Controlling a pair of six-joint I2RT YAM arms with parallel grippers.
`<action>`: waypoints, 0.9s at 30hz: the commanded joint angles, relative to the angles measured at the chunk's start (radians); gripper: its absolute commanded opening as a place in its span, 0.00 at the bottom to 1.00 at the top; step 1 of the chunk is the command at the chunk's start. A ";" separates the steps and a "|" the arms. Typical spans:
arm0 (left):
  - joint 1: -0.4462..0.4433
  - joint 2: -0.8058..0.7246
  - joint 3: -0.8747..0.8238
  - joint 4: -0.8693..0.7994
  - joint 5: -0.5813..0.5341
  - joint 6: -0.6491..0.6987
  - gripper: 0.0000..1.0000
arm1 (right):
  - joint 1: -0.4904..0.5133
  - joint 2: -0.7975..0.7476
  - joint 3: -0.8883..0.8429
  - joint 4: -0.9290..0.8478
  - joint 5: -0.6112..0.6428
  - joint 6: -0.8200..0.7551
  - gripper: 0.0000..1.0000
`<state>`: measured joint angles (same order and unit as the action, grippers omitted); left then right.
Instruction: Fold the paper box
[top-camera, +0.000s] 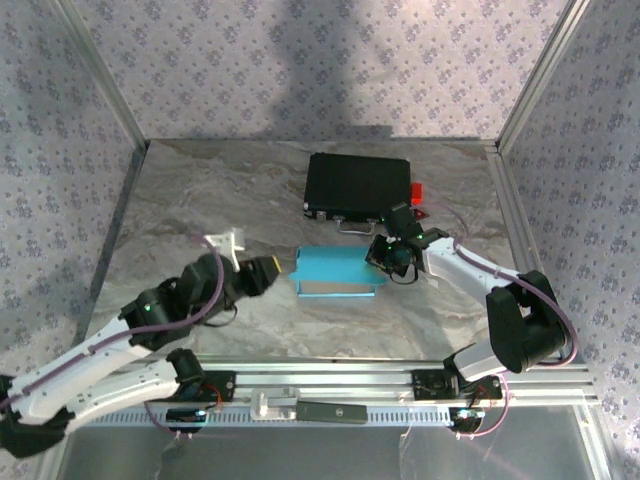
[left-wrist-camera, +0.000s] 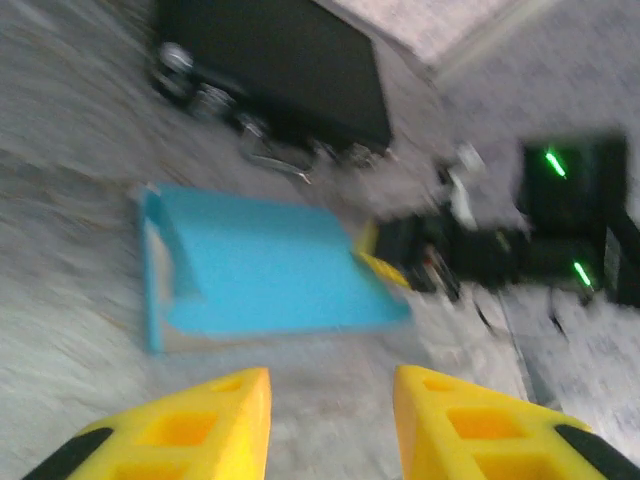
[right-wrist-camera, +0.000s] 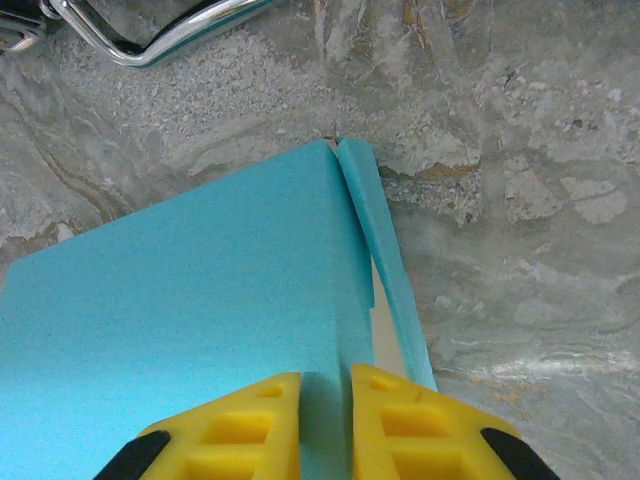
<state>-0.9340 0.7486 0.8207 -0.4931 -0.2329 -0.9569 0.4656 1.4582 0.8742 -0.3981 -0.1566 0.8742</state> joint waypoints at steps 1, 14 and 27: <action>0.210 0.132 -0.041 0.092 0.290 0.086 0.34 | 0.007 0.014 0.010 -0.074 0.054 -0.013 0.17; 0.240 0.569 -0.046 0.376 0.454 0.110 0.35 | 0.022 0.035 0.032 -0.089 0.076 -0.022 0.17; 0.202 0.623 -0.114 0.445 0.434 0.089 0.33 | 0.039 0.059 0.029 -0.070 0.078 -0.015 0.16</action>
<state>-0.7185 1.3643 0.7189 -0.0990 0.1905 -0.8566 0.4938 1.4937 0.9028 -0.4297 -0.0921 0.8665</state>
